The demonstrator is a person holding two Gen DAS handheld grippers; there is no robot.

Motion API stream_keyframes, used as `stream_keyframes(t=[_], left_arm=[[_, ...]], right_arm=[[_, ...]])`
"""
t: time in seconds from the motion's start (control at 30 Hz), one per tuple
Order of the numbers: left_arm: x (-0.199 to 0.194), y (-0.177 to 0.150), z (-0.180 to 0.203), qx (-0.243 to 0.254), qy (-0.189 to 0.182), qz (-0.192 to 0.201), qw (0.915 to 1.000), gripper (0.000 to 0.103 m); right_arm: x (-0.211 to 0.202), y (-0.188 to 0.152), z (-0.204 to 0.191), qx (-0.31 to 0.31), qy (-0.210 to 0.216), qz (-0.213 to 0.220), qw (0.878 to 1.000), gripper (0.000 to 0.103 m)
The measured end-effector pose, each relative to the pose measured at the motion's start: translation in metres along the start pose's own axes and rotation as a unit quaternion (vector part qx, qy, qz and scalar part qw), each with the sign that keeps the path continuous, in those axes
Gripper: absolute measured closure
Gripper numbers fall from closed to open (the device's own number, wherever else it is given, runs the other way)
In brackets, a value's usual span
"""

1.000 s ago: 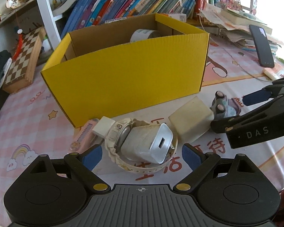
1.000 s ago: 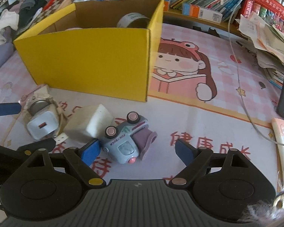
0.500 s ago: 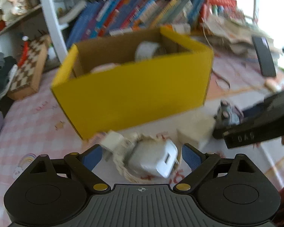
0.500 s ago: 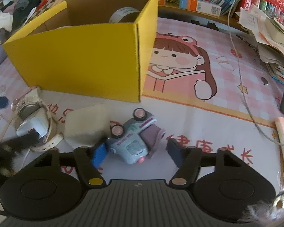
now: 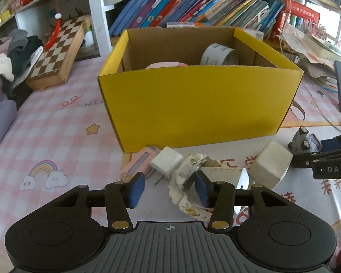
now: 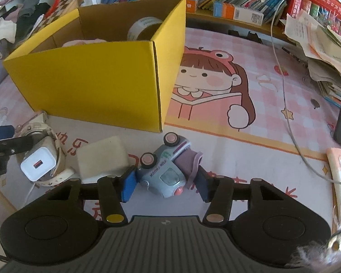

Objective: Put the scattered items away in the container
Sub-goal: 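Close the left tool on the watch band while the right tool grips the grey car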

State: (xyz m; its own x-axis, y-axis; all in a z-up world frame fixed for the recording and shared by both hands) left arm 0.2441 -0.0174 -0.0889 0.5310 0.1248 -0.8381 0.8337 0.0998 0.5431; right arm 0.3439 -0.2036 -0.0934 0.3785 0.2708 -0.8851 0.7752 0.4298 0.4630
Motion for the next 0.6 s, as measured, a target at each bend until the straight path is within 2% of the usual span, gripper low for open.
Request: stream_keyframes(t=[0.17,0.27,0.33,0.37,0.5,0.6], left_arm=[[0.0033,0.0035,0.0040,0.004,0.000,0.003,1.0000,0.063],[0.0042,0.0044,0.0037,0.000,-0.004,0.004,1.0000,0.065],[0.0044,0.0045,0.0024,-0.004,-0.012,0.004,0.9999,0.069],[0.0042,0.0044,0.0032,-0.002,-0.014,0.004,0.9999,0.074],[0.0034,0.0051,0.0054,0.004,-0.020,0.002,0.9998,0.078],[-0.0004,0.0032,0.0018,-0.010,-0.031,-0.003,0.9995,0.082]], right_arm=[[0.0034,0.0032,0.0012,0.001,0.001,-0.003,1.000,0.047],[0.0059,0.0045,0.0018,0.002,0.002,-0.007,1.000,0.049],[0.0082,0.0048,0.0035,0.008,0.006,-0.013,1.000,0.051],[0.0083,0.0046,0.0037,0.009,0.008,-0.013,1.000,0.052],[0.0062,0.0038,0.0022,0.005,0.012,-0.011,1.000,0.052],[0.0002,0.0028,0.0011,0.003,0.013,0.000,1.000,0.052]])
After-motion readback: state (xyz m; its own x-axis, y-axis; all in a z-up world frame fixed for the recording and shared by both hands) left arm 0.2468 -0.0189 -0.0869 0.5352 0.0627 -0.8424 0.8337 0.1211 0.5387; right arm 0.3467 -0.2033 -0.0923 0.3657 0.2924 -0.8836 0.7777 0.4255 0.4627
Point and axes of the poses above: each gripper's, at about its wrist camera, not at the fingertips, and x roughly the way its jaws point, z to its right, y to its top, the point moved 3 cm from there along x, roughly the way its jaws point, and after that the axes turned 8 degrees about -z, right-handed, at the moved point
